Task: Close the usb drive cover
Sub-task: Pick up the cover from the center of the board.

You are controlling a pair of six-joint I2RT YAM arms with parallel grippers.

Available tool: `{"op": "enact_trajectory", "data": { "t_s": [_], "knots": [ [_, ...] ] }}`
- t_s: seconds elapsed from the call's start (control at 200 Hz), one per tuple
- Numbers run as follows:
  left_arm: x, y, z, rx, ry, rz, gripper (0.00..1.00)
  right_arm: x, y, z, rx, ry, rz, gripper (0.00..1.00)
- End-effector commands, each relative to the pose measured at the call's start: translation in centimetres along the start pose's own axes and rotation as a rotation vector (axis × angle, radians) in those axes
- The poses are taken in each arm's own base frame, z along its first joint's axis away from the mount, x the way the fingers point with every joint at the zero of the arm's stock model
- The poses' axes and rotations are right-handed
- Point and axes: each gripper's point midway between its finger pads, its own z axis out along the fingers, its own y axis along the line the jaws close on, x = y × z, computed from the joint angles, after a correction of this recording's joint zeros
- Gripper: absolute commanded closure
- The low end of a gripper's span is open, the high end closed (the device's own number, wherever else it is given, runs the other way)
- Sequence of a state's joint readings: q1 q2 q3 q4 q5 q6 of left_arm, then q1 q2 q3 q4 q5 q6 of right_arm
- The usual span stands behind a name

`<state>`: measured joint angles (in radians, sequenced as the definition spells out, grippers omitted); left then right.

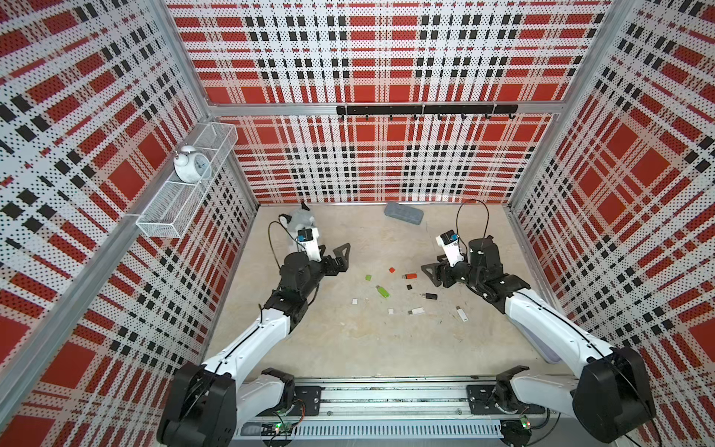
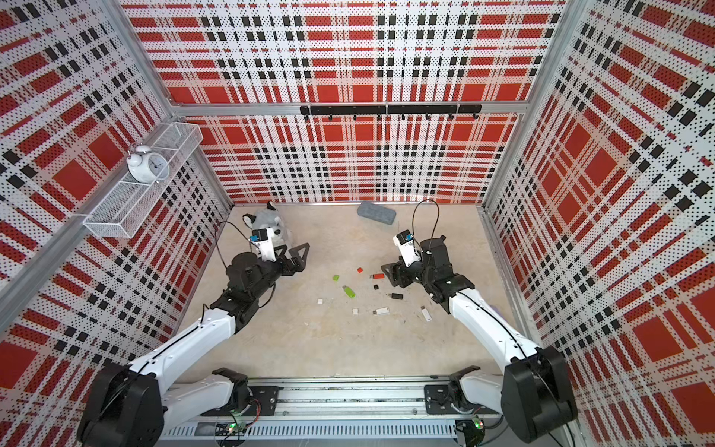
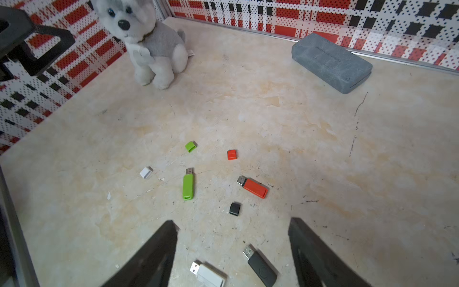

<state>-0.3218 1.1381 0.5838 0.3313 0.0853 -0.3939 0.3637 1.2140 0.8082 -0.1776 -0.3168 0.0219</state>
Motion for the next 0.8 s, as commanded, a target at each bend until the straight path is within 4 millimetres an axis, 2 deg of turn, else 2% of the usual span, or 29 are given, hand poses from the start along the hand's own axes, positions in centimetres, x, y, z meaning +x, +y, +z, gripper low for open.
{"op": "enact_trajectory", "data": {
  "t_s": [0.0,0.045,0.145,0.251,0.406,0.641,0.792],
  "knots": [
    [2.3,1.2,0.1,-0.089,0.076,0.038,0.02,1.0,-0.5,0.6,0.063,0.049,-0.077,0.17],
    [2.6,1.1,0.1,-0.084,0.083,0.034,0.02,1.0,-0.2,0.9,0.058,0.046,-0.075,0.15],
    [3.2,1.0,0.1,-0.08,0.094,0.037,0.02,1.5,1.7,1.6,-0.026,0.066,-0.109,0.14],
    [4.0,1.0,0.1,-0.079,0.114,0.01,0.02,2.3,2.6,2.5,-0.05,0.108,-0.12,0.14],
    [5.1,1.4,-0.1,-0.084,0.143,-0.013,0.02,4.3,4.2,3.7,-0.036,0.197,-0.247,0.18],
    [5.4,1.9,-0.9,-0.097,0.131,-0.016,0.02,5.4,6.8,4.2,-0.101,0.182,-0.436,0.26],
    [5.9,2.2,-1.3,-0.099,0.137,-0.004,0.02,7.1,6.4,5.1,-0.096,0.249,-0.496,0.32]
  ]
}}
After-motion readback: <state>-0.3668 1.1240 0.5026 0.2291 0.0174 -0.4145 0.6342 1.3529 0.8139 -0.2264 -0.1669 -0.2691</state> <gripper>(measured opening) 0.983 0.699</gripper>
